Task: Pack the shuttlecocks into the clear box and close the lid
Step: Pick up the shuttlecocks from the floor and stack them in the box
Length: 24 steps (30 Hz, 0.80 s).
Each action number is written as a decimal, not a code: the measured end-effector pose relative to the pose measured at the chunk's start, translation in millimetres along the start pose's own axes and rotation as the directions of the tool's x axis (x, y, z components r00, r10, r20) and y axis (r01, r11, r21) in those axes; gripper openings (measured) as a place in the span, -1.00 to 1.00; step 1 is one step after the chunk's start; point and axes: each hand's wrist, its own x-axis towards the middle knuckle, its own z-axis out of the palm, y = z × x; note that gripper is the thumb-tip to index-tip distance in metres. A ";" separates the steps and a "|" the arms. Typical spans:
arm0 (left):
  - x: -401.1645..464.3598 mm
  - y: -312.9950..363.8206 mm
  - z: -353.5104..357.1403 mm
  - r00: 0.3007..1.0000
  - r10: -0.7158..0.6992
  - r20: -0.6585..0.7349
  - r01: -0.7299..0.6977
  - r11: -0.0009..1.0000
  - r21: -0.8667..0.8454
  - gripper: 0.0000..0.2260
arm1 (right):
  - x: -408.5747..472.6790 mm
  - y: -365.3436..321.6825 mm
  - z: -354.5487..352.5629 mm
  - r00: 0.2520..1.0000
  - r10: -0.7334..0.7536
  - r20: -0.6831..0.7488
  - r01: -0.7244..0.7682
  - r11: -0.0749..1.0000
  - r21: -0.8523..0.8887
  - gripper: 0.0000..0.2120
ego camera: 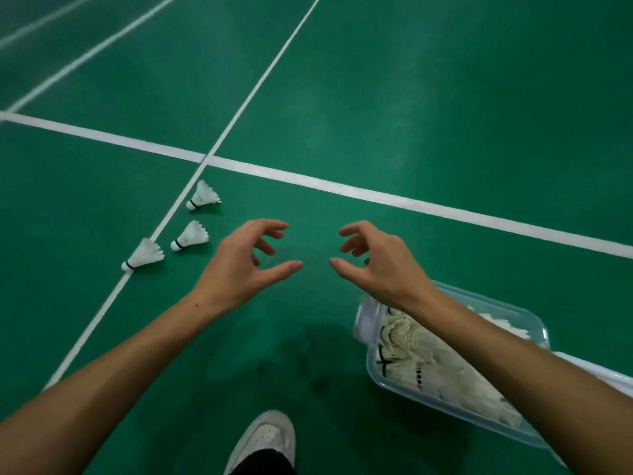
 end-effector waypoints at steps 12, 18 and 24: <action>-11.6 -165.9 -123.2 0.962 -0.209 -0.173 0.247 0.939 0.239 -0.38 | 142.1 -95.3 130.0 0.965 -0.198 0.173 0.209 0.977 -0.049 -0.52; 9.0 -222.3 -131.3 0.943 -0.292 -0.158 0.332 0.845 0.419 -0.27 | 202.9 -110.4 169.6 0.947 -0.215 0.238 0.241 0.967 -0.083 -0.51; 26.2 -266.2 -111.9 0.889 -0.452 -0.073 0.432 0.775 0.461 -0.04 | 257.8 -102.8 204.0 0.958 -0.184 0.221 0.217 0.967 -0.136 -0.50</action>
